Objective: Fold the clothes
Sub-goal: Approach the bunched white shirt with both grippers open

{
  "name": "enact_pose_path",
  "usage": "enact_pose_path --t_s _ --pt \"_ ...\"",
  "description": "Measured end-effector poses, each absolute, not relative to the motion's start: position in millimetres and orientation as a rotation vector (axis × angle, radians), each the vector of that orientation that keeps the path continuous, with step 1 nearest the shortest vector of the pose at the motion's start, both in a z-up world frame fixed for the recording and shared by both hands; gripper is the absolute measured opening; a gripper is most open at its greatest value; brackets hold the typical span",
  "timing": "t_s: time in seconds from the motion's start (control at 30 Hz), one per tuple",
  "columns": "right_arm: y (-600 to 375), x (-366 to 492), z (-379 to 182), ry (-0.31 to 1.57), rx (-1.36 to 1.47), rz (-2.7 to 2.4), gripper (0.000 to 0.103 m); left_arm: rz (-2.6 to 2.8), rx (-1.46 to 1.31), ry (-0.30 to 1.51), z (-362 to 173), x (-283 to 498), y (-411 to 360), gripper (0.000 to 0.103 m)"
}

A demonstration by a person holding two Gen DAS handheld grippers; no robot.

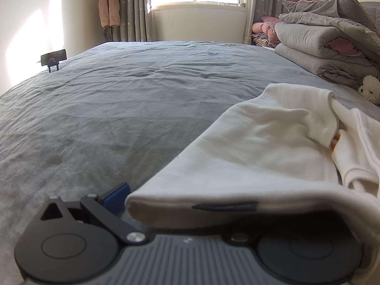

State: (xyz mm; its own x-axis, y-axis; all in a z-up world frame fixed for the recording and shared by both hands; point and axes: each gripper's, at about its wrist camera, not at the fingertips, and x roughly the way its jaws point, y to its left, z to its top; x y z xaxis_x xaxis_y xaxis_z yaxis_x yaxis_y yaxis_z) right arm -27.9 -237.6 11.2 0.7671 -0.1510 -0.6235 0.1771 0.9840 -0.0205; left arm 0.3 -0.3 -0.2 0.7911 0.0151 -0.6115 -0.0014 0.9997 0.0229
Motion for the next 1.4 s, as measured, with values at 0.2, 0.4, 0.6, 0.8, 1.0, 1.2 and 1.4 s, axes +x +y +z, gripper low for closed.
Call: enact_pose_path --t_s 0.2,0.4,0.6,0.8,1.0,1.2,1.4 --pt "-241.9 -27.6 5.9 0.681 0.050 -0.181 0.103 0.010 0.045 0.674 1.5 -4.9 -1.2 0.103" --pt "-237.1 -33.1 4.8 0.707 0.007 -0.171 0.103 -0.020 0.061 0.700 12.3 -14.7 2.3 0.103" --pt "-227.7 -38.4 21.1 0.733 -0.145 -0.144 0.103 -0.071 0.114 0.684 41.1 -33.5 7.0 0.103" --pt "-220.1 -71.9 72.7 0.588 -0.292 -0.059 0.103 -0.151 0.105 0.587 88.2 -53.8 20.8 0.103" --pt "-221.0 -97.9 118.8 0.488 -0.137 0.179 0.103 -0.218 0.153 0.496 113.2 -57.3 16.4 0.103" --pt "-215.2 -65.9 123.6 0.581 -0.090 0.232 0.103 -0.222 0.102 0.486 127.5 -33.4 16.0 0.103" --pt "-212.9 -33.6 113.7 0.691 -0.055 0.266 0.103 -0.229 0.144 0.553 103.2 -20.3 6.9 0.103"
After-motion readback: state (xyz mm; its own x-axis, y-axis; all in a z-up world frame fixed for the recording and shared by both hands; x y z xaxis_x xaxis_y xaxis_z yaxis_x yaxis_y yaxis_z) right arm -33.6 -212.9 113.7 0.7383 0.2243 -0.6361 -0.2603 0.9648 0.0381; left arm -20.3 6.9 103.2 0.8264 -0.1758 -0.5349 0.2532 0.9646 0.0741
